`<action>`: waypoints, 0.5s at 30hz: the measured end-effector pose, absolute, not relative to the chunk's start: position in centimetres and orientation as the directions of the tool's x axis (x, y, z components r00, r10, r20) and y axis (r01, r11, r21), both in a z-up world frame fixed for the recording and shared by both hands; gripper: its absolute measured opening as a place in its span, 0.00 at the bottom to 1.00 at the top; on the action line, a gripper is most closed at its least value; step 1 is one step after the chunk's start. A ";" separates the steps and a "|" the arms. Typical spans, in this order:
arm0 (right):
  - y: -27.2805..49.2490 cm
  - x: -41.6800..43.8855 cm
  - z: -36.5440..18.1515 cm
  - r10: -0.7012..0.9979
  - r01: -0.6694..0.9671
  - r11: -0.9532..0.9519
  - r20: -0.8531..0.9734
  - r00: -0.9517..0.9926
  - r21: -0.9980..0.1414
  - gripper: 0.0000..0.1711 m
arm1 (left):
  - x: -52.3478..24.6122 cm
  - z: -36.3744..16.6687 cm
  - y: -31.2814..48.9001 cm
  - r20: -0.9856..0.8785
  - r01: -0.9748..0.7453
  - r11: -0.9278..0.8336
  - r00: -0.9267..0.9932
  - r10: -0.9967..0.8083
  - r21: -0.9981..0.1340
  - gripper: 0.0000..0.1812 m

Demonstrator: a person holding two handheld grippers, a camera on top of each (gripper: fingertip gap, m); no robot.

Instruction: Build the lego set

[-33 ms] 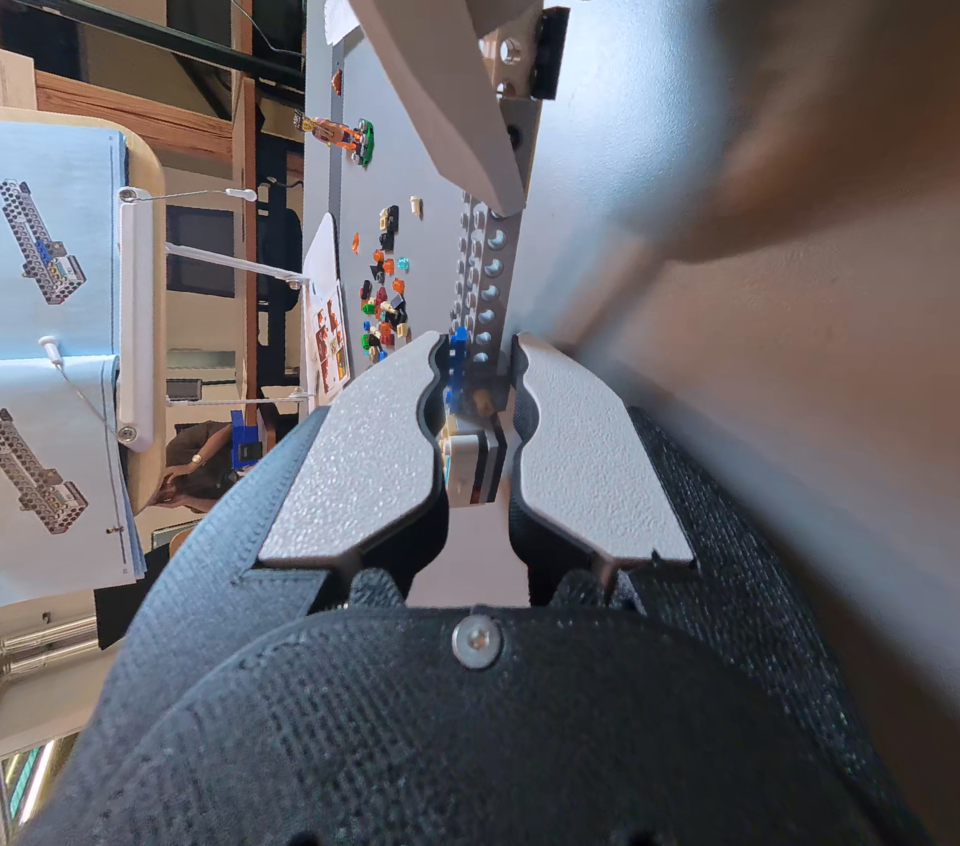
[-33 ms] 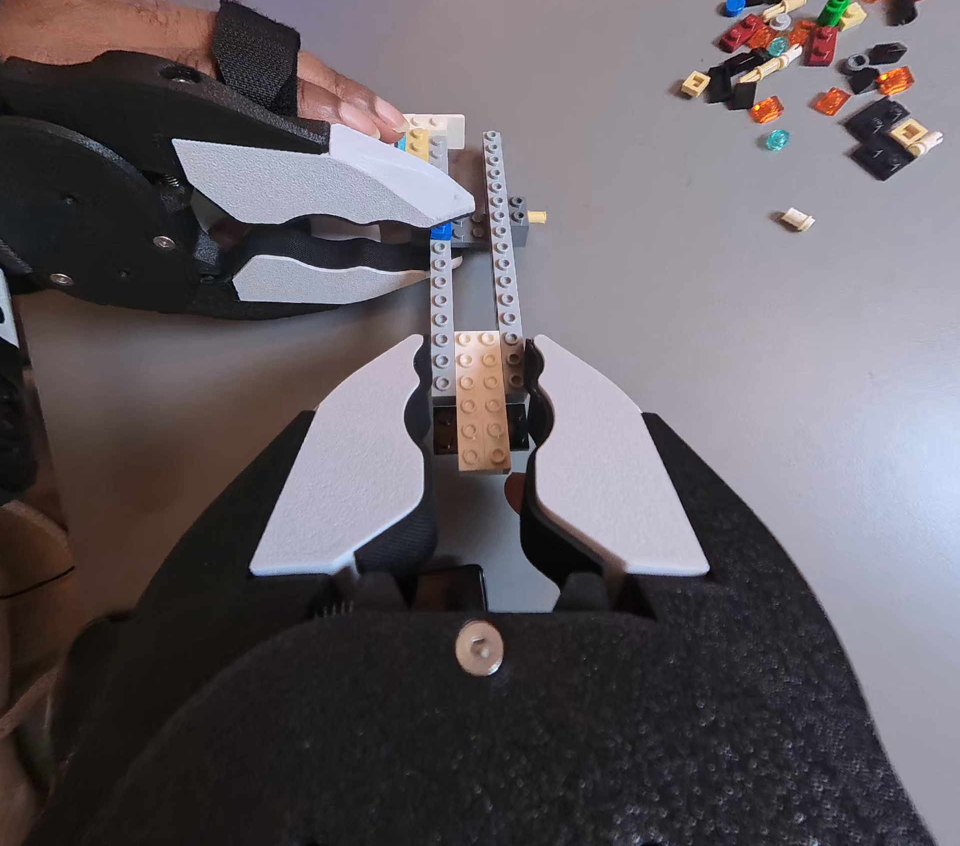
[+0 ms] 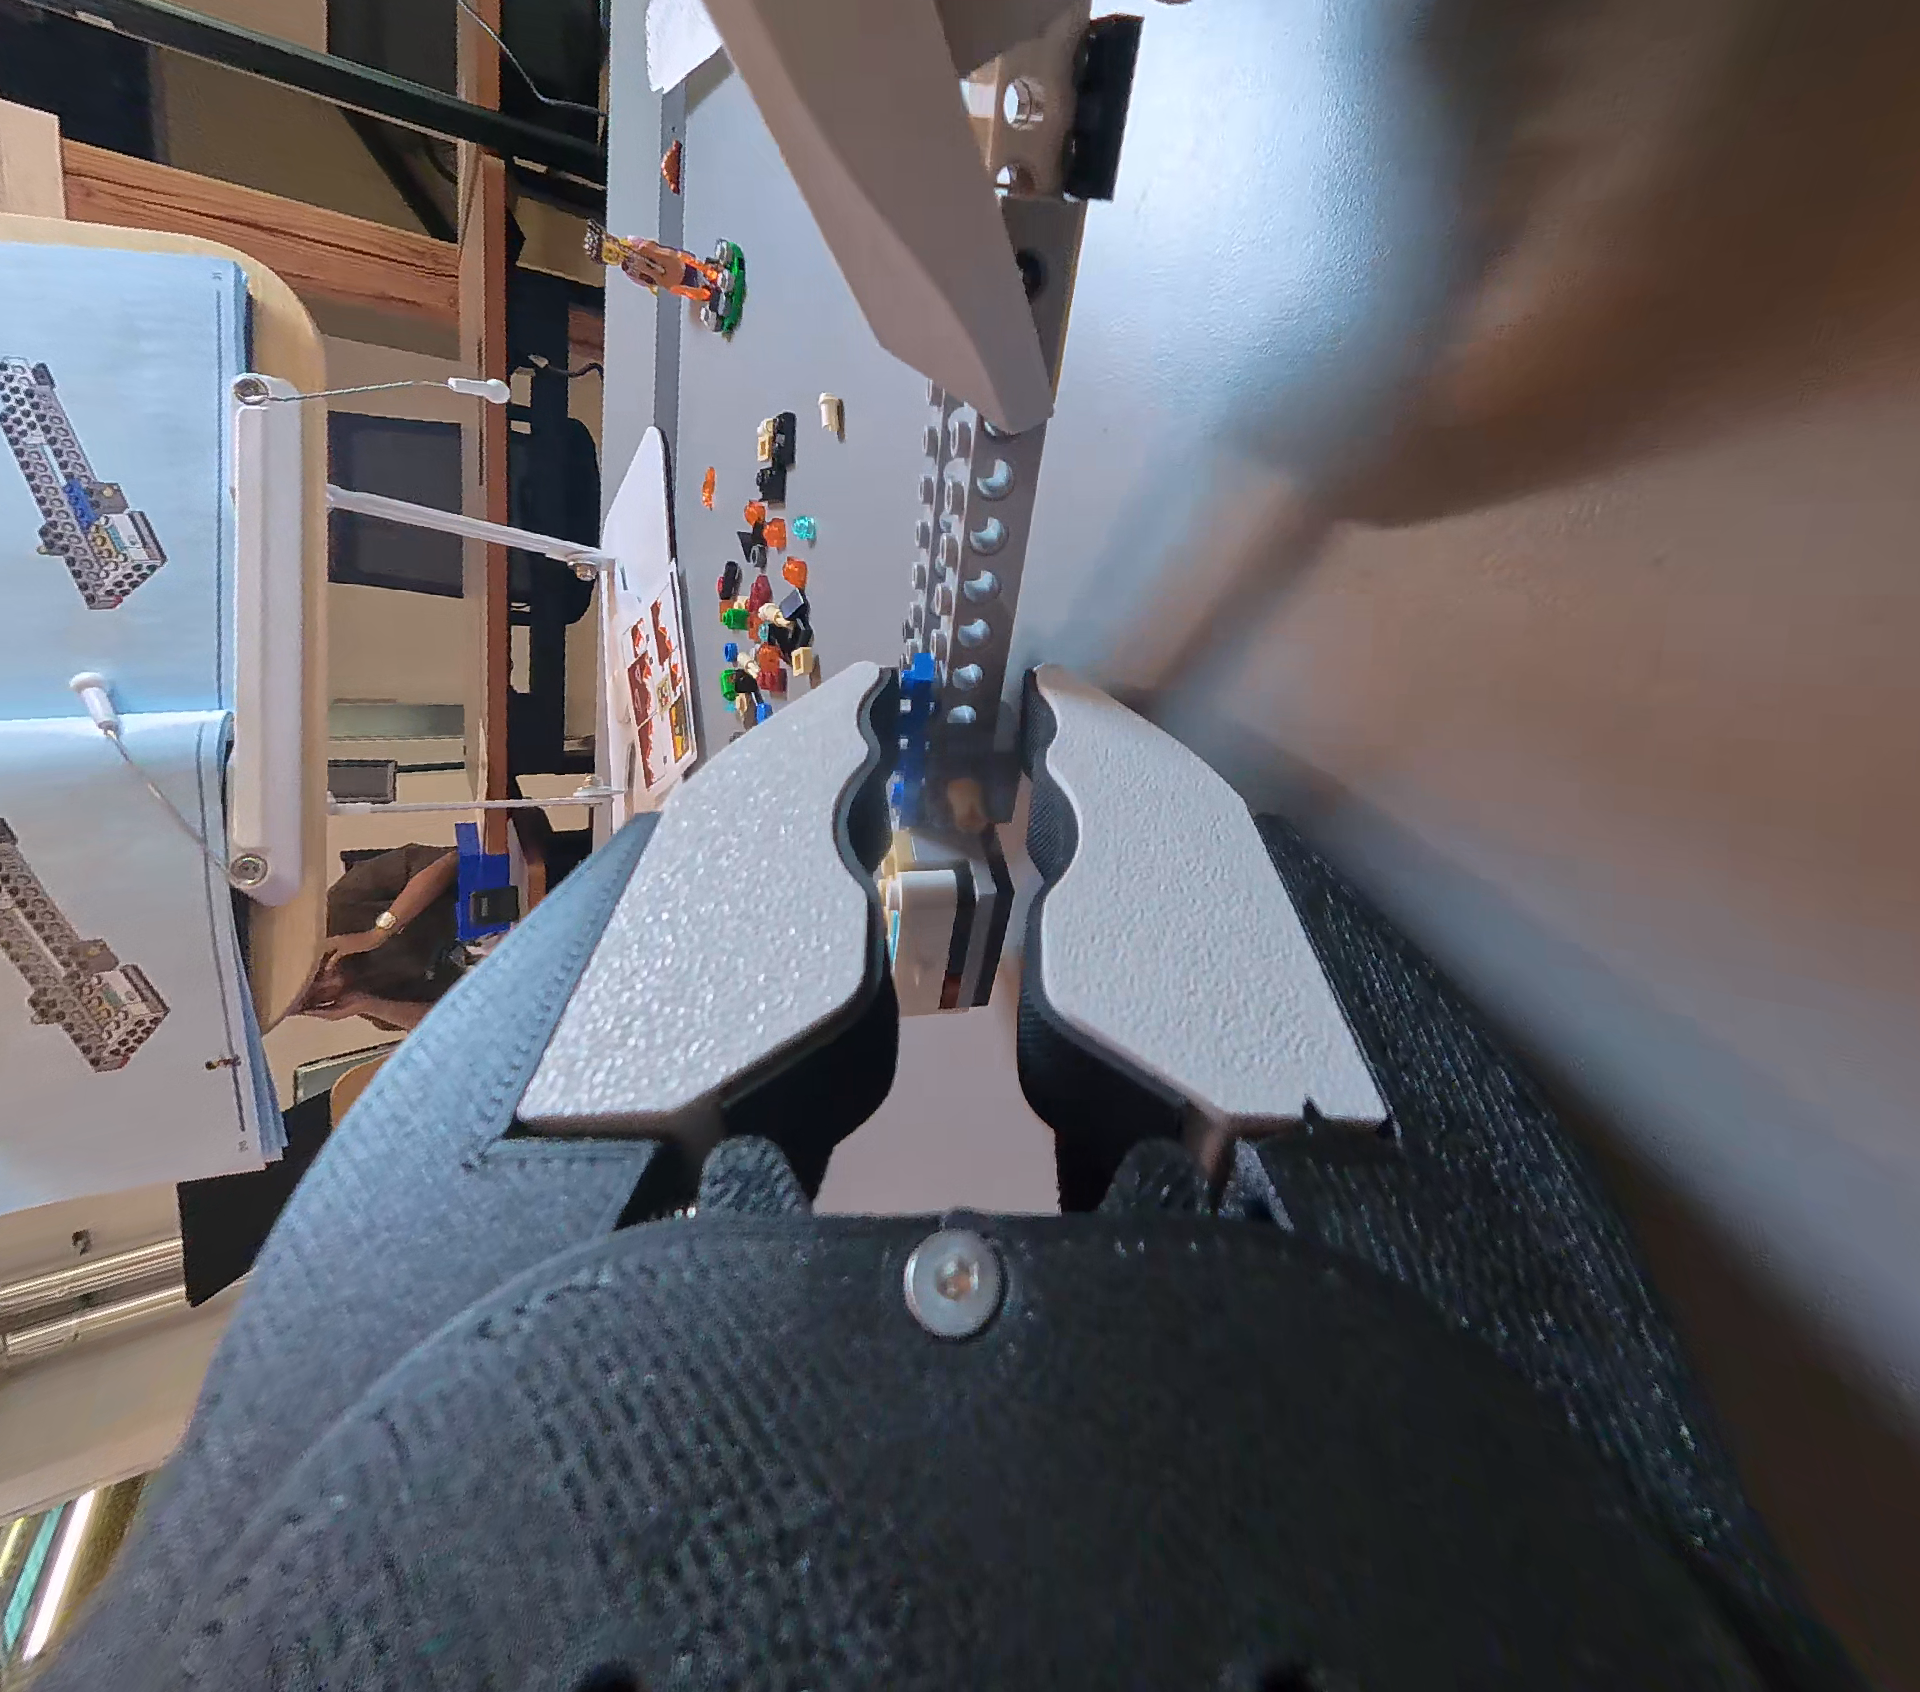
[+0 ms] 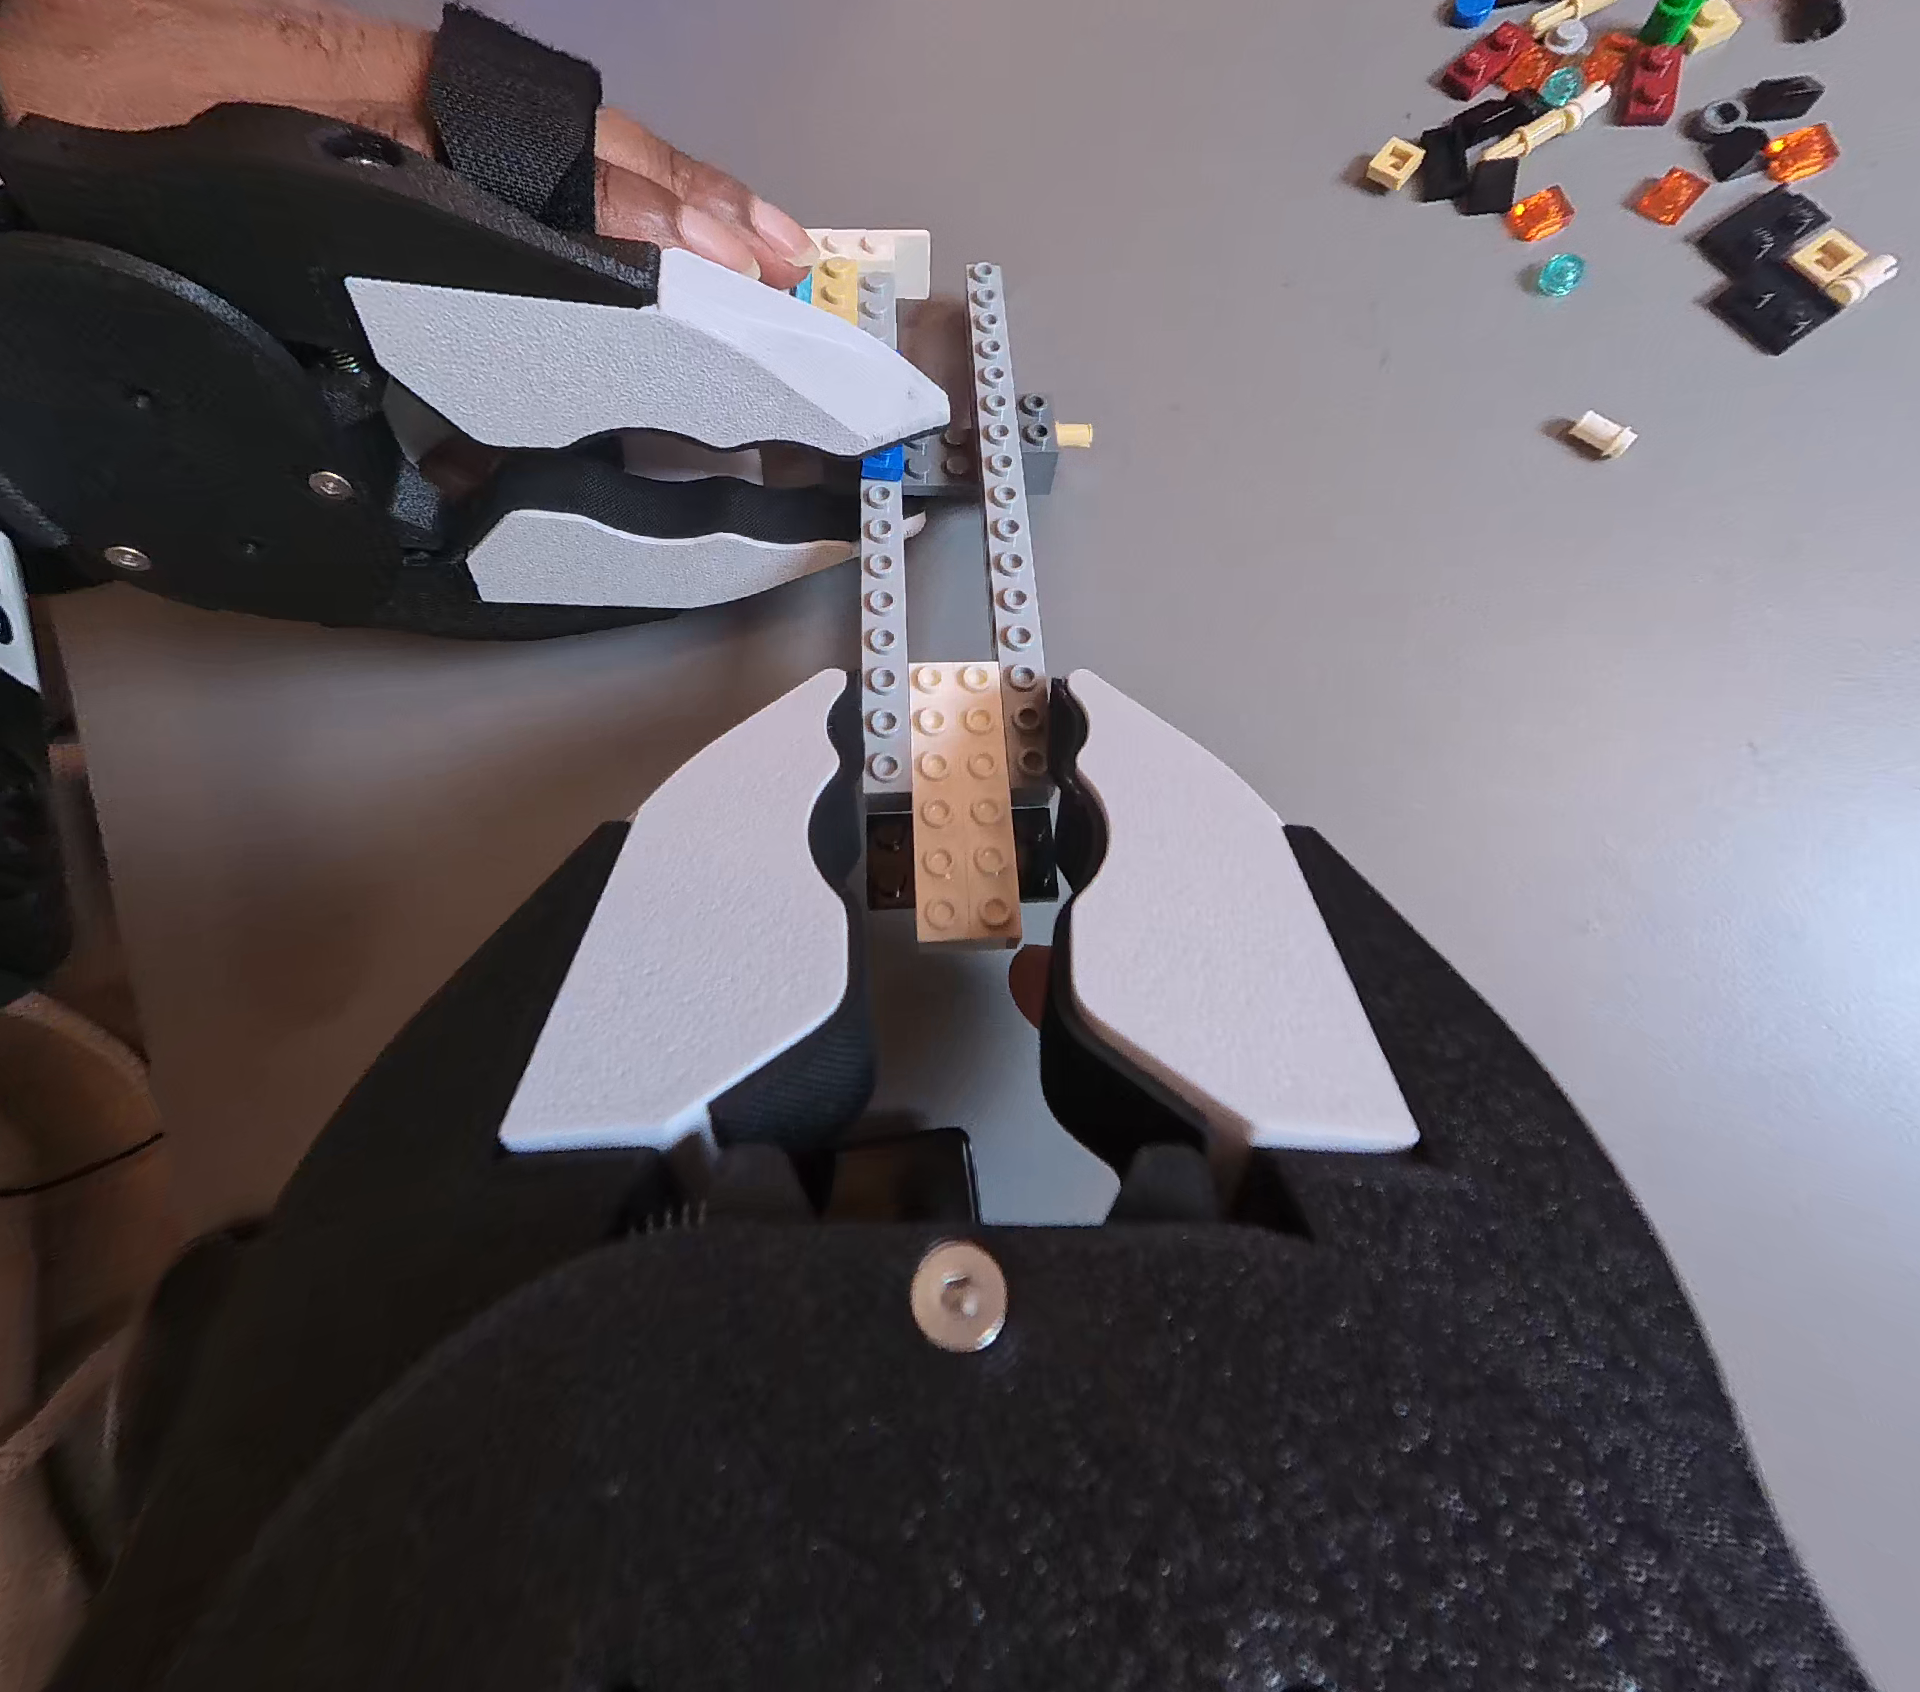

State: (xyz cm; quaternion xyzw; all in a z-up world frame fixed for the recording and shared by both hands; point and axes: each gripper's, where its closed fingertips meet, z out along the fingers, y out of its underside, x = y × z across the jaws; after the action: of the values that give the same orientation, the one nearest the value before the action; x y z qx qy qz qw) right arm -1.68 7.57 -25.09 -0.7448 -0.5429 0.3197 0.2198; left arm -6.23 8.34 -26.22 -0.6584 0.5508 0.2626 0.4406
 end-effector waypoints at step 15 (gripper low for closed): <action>7.4 -1.5 -25.2 0.945 0.668 -0.324 -0.266 0.190 -0.670 0.20 | -6.0 -26.1 8.2 -0.839 -0.953 0.055 0.234 -0.490 -0.298 0.11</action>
State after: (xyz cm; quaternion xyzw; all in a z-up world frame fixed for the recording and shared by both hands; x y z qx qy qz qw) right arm -1.54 7.42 -25.21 -0.7427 -0.5428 0.3319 0.2087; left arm -5.97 8.23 -26.07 -0.6391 0.5646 0.2530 0.4569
